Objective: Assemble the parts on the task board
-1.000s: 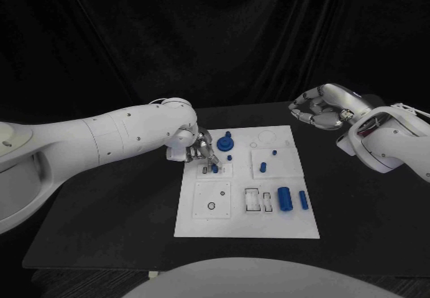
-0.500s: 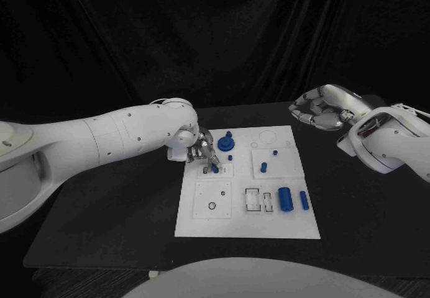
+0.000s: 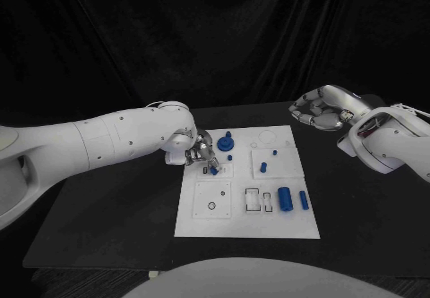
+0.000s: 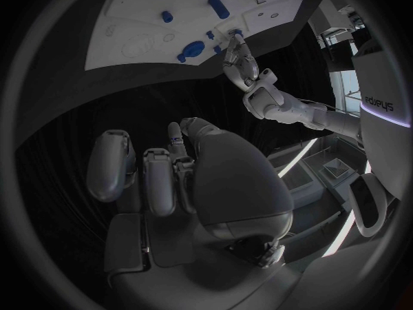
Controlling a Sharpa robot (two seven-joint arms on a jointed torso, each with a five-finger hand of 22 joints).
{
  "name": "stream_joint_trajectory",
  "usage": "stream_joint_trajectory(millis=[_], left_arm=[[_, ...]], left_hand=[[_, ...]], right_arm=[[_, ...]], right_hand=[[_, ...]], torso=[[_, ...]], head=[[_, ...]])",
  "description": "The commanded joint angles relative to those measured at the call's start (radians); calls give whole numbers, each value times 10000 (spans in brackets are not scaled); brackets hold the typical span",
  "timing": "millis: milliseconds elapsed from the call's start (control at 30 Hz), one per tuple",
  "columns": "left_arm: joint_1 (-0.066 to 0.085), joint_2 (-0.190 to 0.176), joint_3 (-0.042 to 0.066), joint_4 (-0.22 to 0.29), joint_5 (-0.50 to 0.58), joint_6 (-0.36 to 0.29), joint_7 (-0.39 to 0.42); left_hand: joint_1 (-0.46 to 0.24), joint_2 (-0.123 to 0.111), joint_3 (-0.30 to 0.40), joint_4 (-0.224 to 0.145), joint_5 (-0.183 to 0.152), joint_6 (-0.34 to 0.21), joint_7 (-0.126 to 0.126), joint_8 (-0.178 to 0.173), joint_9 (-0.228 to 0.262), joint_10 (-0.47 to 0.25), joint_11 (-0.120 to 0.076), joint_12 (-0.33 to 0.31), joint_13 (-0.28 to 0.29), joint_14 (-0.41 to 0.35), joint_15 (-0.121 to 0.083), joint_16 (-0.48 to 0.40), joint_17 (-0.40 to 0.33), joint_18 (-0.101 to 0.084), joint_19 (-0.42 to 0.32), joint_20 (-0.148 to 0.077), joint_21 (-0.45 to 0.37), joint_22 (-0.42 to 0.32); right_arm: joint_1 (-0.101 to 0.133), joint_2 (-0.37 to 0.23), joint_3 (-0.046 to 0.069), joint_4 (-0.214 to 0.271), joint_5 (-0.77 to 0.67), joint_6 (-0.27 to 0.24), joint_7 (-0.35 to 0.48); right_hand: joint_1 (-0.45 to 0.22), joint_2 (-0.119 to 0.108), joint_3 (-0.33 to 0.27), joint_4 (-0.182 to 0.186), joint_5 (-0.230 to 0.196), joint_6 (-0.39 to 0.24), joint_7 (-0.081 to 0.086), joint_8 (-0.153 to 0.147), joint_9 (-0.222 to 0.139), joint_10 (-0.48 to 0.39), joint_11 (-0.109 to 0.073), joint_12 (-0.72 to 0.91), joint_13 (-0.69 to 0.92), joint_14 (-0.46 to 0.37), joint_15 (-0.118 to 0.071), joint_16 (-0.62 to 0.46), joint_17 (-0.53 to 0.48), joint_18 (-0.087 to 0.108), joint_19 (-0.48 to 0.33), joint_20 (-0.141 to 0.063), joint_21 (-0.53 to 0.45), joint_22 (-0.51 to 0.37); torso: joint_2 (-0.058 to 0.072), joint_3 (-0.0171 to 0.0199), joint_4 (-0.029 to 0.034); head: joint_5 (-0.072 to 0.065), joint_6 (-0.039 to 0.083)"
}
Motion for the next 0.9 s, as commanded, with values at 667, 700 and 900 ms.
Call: stream_joint_trajectory(millis=[667,700,900], left_arm=[[-33,-1477,-4,2211,-10,-3558,462],[-44,-1547,-5,2308,-10,-3747,488],[-217,-1762,-8,2582,-10,-4627,641]], left_hand=[[-470,-49,473,-39,81,-168,6,69,135,382,83,-368,2096,782,70,-116,2280,122,-205,-2,-281,1550],[-486,-49,476,-27,81,-190,12,62,137,369,88,-383,2086,755,74,-132,2243,123,-210,0,-288,1548],[-541,-4,486,62,78,-540,79,157,358,334,148,-424,2056,691,122,-171,2149,121,-219,37,-295,1547]], right_arm=[[-56,-102,9,49,-14,-7,-292],[-72,-110,9,52,-14,-20,-286],[-169,-138,9,44,-14,-86,-250]], right_hand=[[64,-4,64,-46,29,34,16,-21,-6,763,18,-83,2146,556,77,-100,350,208,-131,-7,-163,1491],[57,-11,72,-53,28,-27,24,-56,-21,764,20,-83,2147,553,76,-108,342,205,-130,-8,-162,1492],[53,-17,81,-61,29,-75,31,-83,-33,754,22,-90,2131,549,77,-119,327,209,-139,-9,-191,1484]], torso=[[0,-9,3],[3,-9,2],[3,-5,4]], head=[[20,2],[17,2],[8,2]])
